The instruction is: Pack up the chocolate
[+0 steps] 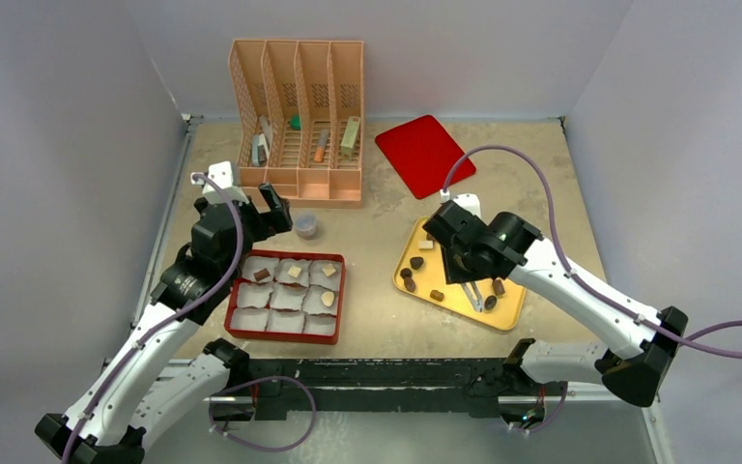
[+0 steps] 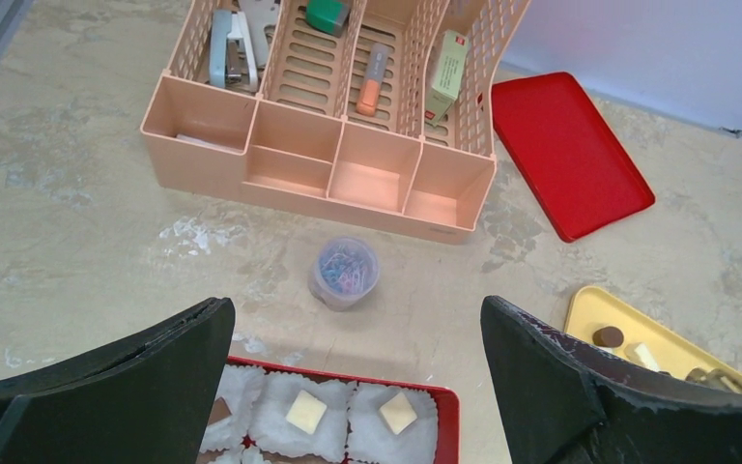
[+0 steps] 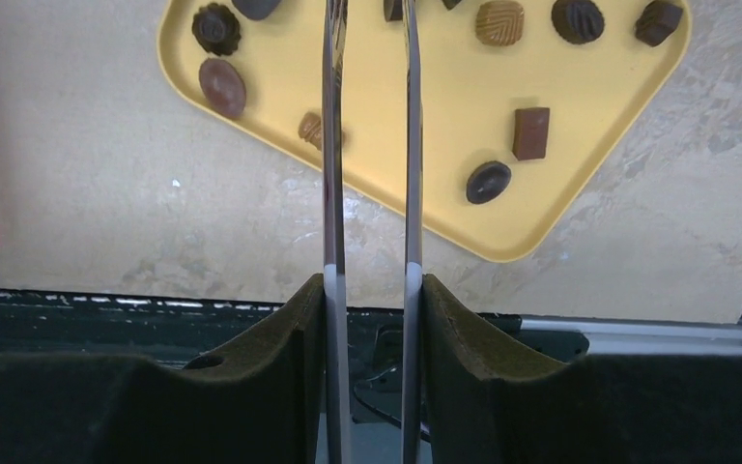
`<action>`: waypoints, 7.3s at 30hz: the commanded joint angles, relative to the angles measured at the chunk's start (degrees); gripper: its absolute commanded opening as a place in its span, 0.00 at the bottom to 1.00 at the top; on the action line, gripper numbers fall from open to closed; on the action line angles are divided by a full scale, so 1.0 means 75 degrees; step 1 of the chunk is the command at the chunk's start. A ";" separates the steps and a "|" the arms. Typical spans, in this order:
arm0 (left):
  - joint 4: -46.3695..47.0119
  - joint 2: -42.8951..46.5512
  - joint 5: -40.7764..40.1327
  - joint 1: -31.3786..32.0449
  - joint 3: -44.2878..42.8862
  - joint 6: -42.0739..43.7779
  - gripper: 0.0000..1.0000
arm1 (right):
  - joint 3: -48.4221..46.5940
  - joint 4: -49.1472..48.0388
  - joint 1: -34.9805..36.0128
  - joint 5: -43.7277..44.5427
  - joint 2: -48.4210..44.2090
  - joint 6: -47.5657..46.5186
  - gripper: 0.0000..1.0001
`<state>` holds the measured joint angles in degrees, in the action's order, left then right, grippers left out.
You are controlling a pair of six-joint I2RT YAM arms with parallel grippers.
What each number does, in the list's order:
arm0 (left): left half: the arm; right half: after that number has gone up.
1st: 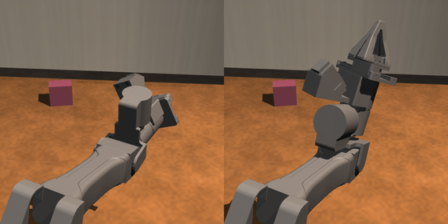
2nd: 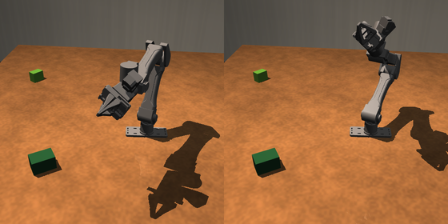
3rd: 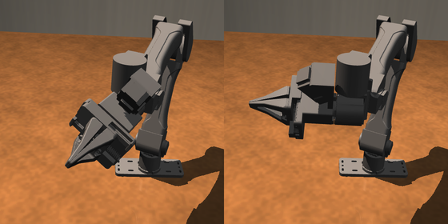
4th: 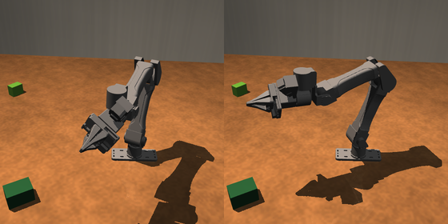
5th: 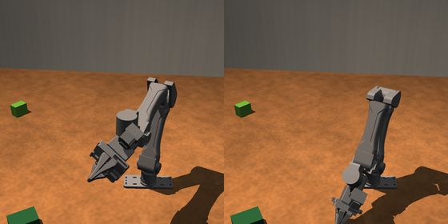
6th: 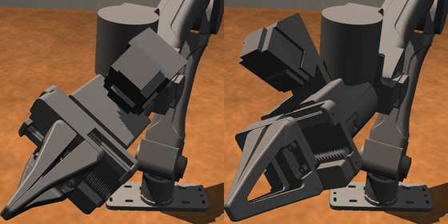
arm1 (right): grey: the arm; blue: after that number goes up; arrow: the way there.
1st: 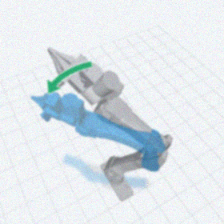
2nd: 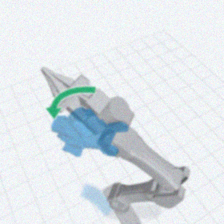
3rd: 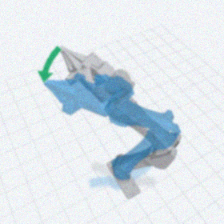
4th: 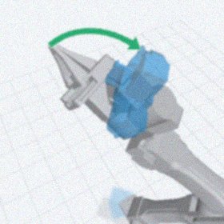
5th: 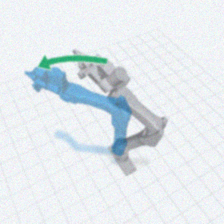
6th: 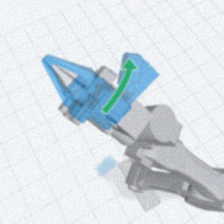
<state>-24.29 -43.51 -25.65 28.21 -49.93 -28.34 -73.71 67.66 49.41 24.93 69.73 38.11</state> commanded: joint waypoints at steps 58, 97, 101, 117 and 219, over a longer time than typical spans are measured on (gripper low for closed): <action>0.0765 -0.0078 0.0503 0.0024 0.0037 -0.0190 0.96 | 0.1314 -0.1558 -0.1080 -0.1080 0.0299 -0.0901 0.22; -0.0132 0.0891 -0.1324 0.0024 -0.1009 -0.0080 0.95 | -0.1724 -0.2848 0.0530 -0.2412 0.1300 -0.1449 0.18; -0.0445 0.1020 -0.1431 0.0024 -0.1238 -0.0057 0.95 | -0.1738 -0.3275 0.0880 -0.2742 0.1620 -0.1513 0.18; -0.0835 0.1632 -0.1856 0.0024 -0.1577 -0.0030 0.94 | -0.2879 -0.3821 0.2399 -0.3312 0.3738 -0.2044 0.20; 0.0720 0.0329 0.0470 0.0024 0.0244 0.0579 0.94 | 0.0539 -0.1637 0.0422 -0.0693 0.0861 -0.0379 0.43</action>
<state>-20.80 -42.19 -21.28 28.21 -48.25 -25.30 -69.91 57.60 53.12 20.58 77.38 35.35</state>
